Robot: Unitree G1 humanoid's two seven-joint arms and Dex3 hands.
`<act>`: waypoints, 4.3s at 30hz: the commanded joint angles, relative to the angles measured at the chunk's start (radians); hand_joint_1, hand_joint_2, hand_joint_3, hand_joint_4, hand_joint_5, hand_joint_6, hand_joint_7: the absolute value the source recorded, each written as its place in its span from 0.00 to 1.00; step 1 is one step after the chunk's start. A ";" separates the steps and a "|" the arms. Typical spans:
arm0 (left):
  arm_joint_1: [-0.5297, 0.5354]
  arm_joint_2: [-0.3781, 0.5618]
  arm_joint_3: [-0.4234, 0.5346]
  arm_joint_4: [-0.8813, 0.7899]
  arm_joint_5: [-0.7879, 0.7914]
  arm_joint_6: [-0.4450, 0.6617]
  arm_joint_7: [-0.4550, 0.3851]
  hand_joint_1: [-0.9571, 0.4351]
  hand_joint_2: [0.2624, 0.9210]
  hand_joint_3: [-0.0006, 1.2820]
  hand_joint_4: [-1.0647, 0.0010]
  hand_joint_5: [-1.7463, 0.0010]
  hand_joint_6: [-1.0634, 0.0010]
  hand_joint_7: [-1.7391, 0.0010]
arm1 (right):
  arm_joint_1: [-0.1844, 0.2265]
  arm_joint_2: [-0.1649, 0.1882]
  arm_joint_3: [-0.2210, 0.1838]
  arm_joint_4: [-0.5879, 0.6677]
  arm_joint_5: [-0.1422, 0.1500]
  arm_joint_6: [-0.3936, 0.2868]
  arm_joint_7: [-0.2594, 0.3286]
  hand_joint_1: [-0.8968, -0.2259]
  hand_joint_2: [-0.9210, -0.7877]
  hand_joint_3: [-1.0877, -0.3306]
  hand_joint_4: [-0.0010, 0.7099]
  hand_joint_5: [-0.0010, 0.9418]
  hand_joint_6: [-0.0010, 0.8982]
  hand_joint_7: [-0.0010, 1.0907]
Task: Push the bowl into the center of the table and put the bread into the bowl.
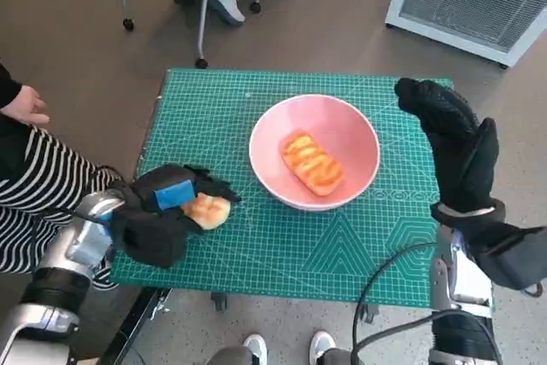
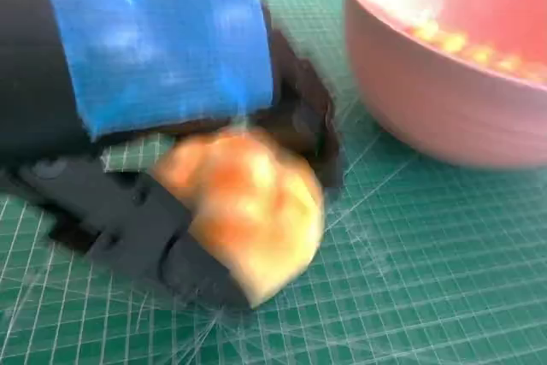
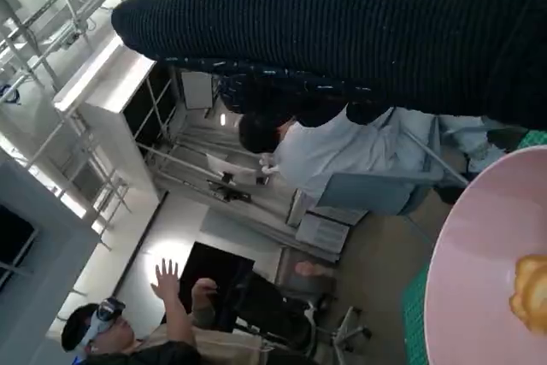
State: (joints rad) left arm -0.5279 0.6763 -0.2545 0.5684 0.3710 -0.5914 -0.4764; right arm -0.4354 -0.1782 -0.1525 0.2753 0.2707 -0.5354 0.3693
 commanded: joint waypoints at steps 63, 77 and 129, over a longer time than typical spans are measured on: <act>-0.507 -0.395 -0.162 0.193 0.107 0.276 -0.008 0.61 0.76 0.00 0.93 1.00 0.83 0.96 | 0.047 -0.003 -0.016 -0.007 0.003 -0.010 -0.002 0.20 0.00 0.39 0.20 0.00 0.05 0.44; -0.484 -0.377 -0.008 0.209 -0.097 0.158 -0.028 0.39 0.83 0.02 0.94 1.00 0.82 0.98 | 0.034 -0.004 -0.019 -0.011 -0.007 0.001 -0.021 0.20 0.00 0.39 0.21 0.00 0.05 0.44; -0.170 -0.600 0.320 -0.259 -0.703 0.211 -0.025 0.15 1.00 0.41 0.86 0.97 1.00 0.65 | -0.100 -0.053 -0.025 -0.190 -0.064 0.205 -0.124 0.21 0.00 0.41 0.23 0.00 0.07 0.45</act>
State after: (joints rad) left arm -0.7080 0.0735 0.0724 0.3302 -0.3377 -0.3876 -0.4917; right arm -0.5651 -0.2228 -0.1688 0.0875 0.2011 -0.3486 0.2487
